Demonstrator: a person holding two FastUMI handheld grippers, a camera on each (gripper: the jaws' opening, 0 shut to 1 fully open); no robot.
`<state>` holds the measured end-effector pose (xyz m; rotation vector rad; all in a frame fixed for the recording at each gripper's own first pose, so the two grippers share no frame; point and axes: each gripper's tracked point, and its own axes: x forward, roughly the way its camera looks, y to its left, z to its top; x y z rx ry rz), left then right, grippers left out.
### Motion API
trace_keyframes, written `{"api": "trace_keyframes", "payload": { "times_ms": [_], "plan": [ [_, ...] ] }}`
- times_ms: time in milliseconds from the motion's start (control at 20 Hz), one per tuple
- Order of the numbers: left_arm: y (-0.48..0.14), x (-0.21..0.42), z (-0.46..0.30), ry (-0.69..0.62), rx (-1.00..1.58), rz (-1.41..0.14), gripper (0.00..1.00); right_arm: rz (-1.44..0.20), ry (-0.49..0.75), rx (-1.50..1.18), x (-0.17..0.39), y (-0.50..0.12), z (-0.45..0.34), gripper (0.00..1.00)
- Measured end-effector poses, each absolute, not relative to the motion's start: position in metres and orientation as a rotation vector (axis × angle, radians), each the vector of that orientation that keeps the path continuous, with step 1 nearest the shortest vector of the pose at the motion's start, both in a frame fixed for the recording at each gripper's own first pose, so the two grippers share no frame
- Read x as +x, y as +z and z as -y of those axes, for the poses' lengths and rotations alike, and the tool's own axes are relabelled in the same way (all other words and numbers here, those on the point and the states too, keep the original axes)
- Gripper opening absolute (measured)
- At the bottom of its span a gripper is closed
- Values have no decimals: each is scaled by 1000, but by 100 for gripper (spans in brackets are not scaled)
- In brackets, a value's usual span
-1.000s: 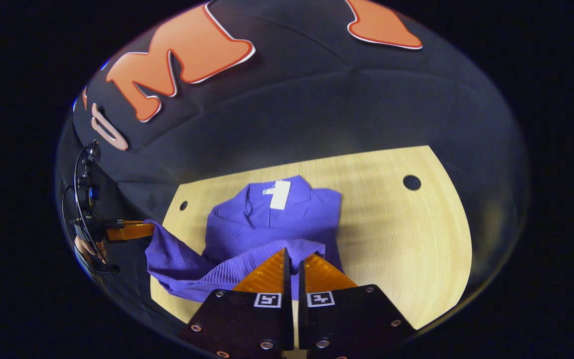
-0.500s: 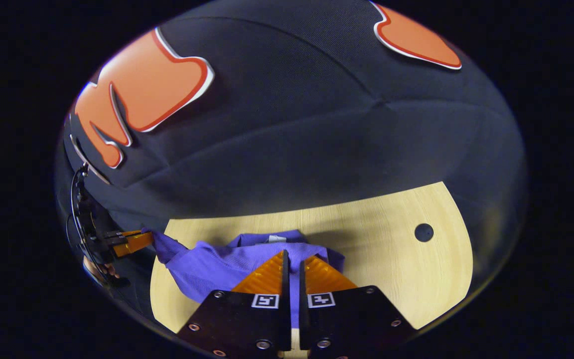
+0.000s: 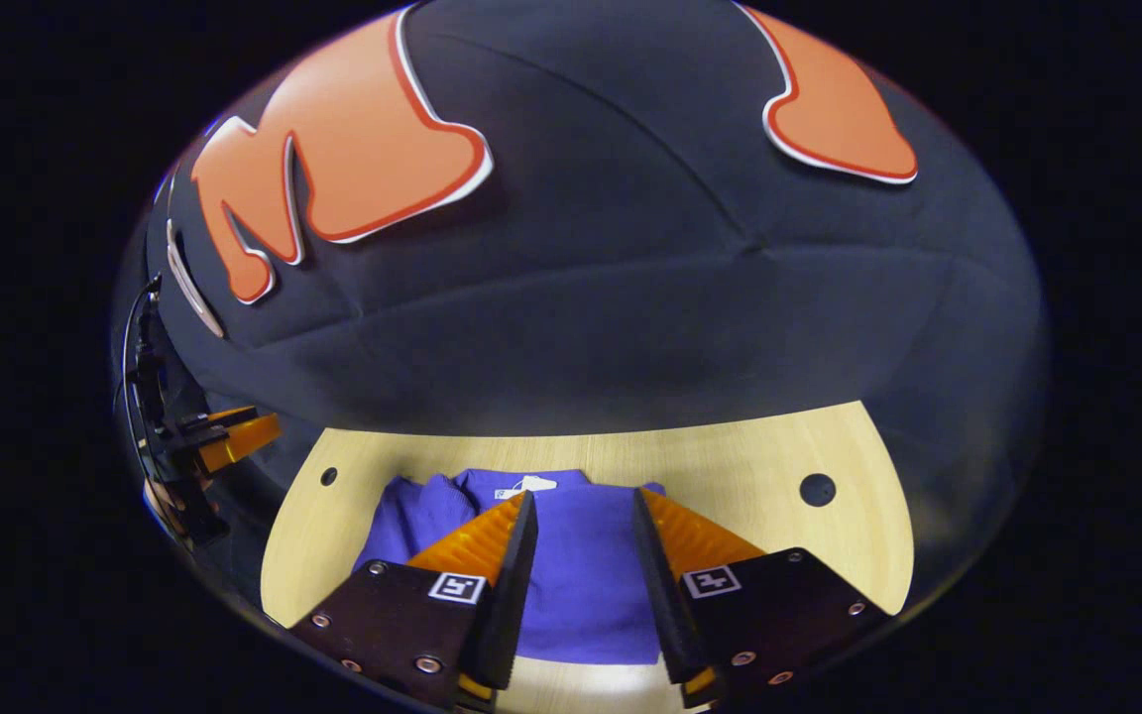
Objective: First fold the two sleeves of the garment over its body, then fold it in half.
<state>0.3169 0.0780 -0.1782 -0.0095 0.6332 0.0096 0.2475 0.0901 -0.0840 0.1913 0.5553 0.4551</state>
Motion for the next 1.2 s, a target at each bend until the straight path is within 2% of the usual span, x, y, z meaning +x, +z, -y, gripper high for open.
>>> {"api": "trace_keyframes", "payload": {
  "times_ms": [50,100,150,200,250,400,650,700,750,1000,1200],
  "plan": [
    [-169,309,-85,28,11,-606,85,-530,444,186,239,-78,-83,61],
    [-159,302,-88,38,25,-576,86,-506,438,181,233,-71,-78,60],
    [-147,293,-90,44,27,-549,86,-478,430,170,226,-64,-74,74],
    [-136,284,-90,44,13,-520,87,-446,413,152,218,-54,-68,82],
    [-125,275,-88,42,-5,-500,93,-408,393,133,211,-44,-61,84],
    [-95,247,-81,32,-29,-431,94,-287,356,104,187,-4,-48,93],
    [-46,201,-66,27,-56,-285,95,-97,301,124,138,56,-28,95],
    [-35,188,-68,34,-75,-255,97,-61,284,120,127,65,-25,100],
    [-24,174,-68,36,-87,-229,97,-31,273,109,117,71,-22,95],
    [3,135,-62,64,-88,-113,96,103,241,78,75,93,-18,95],
    [1,106,-53,47,-125,-92,96,134,255,131,45,91,-28,94]
  ]
}}
